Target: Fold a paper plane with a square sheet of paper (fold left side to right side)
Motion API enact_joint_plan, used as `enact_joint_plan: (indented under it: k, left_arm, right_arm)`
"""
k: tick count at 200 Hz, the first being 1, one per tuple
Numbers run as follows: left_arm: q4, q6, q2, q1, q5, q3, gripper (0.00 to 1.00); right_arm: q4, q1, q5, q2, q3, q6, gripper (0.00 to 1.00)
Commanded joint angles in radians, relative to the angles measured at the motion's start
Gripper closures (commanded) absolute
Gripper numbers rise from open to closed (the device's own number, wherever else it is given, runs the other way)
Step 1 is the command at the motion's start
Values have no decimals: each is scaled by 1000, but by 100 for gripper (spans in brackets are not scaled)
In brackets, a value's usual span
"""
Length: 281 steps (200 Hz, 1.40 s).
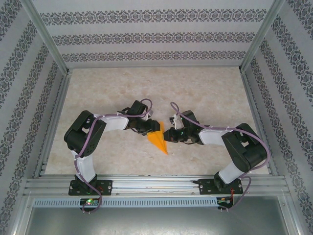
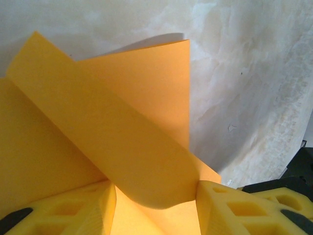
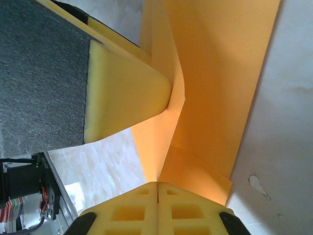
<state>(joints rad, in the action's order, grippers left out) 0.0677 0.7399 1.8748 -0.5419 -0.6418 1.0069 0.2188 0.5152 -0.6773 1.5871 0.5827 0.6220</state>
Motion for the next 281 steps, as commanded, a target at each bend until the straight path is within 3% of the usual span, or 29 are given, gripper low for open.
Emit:
enact_joint_plan:
  k: [1, 25, 281]
  left_arm:
    - [70, -33, 27, -8, 85, -6, 52]
    - [73, -33, 24, -8, 87, -5, 52]
    - [83, -34, 18, -8, 83, 4, 52]
  right_arm:
    - [-19, 8, 21, 20, 20, -31, 96]
    - [-53, 8, 49, 30, 29, -55, 100]
    - [-149, 11, 123, 117, 74, -106, 100]
